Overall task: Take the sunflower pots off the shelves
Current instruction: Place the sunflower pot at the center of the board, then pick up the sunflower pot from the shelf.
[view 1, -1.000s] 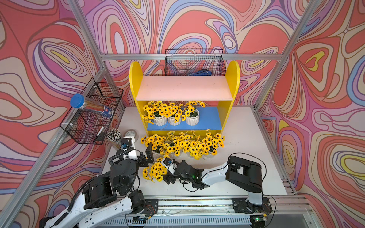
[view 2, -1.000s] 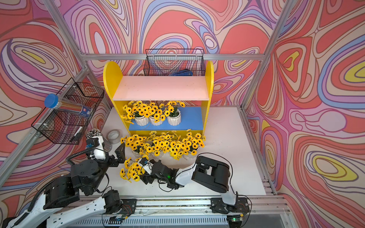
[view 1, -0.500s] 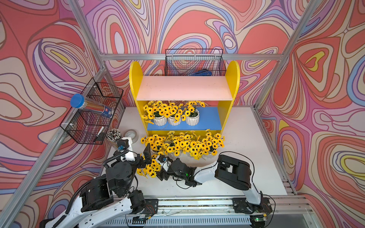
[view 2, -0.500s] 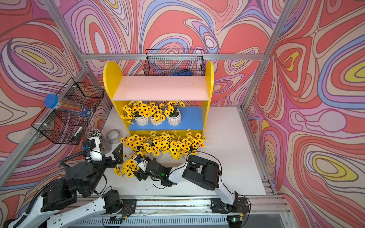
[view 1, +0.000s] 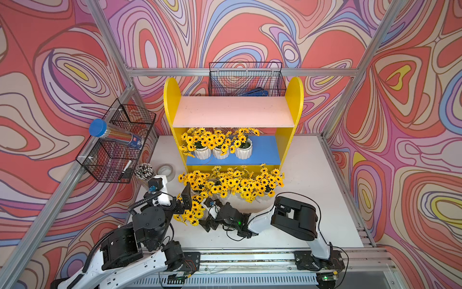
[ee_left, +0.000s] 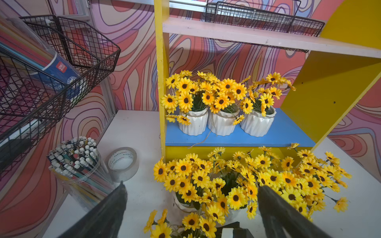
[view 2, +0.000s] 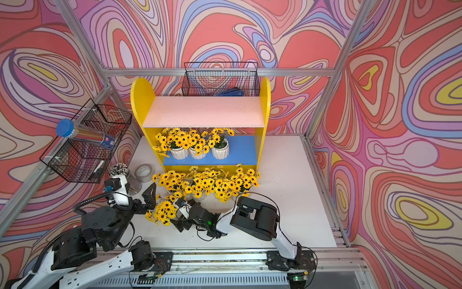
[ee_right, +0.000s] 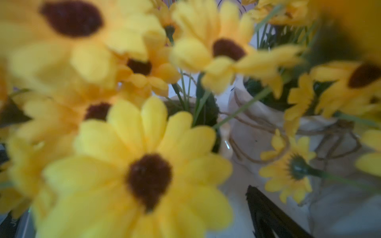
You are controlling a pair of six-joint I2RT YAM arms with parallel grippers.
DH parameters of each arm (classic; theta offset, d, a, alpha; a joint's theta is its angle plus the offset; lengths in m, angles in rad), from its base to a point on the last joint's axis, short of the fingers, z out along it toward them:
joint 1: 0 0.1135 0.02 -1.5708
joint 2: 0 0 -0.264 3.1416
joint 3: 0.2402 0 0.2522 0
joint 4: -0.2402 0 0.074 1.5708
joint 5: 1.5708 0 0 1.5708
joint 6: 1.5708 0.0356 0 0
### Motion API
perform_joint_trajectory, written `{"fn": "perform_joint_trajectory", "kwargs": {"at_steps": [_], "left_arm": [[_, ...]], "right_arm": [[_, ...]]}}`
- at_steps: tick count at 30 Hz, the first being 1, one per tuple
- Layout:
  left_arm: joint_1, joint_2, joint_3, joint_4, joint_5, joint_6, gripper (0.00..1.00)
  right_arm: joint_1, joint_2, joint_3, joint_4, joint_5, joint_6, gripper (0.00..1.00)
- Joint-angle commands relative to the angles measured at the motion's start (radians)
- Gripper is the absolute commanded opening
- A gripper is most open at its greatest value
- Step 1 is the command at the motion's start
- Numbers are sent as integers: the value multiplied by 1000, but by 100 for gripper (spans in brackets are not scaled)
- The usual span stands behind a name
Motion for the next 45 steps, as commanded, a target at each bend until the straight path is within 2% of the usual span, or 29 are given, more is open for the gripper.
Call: {"fn": "perform_joint_trajectory", "kwargs": {"at_steps": [1,9,16,22,28,31,35,37,40,45], "left_arm": [[6,-22,-24,35,11,25,100],[6,18,-31,76,29,40,100],[6,97,-15,137,89,87,100],[6,149,-55,249,229,119,100],[7,195,-95,331,458,126,100],[26,226,-107,338,568,124,100],[152,237,-147,364,801,49,100],[255,237,-166,388,950,-1,100],[396,248,-148,362,1098,-49,100],[600,309,-82,289,1322,-63,100]], "right_arm": [[-2,-1,-24,54,10,21,98],[11,-67,-121,17,16,33,98],[54,-224,-242,-63,104,25,98],[80,-497,-334,-218,206,30,90],[84,-772,-301,-527,339,5,91],[84,-882,-289,-604,410,-8,94],[48,-935,-252,-648,521,-67,98],[-36,-936,-223,-685,477,-64,98],[-194,-938,-205,-674,350,-40,98],[-381,-864,-122,-649,206,-49,98]]}}
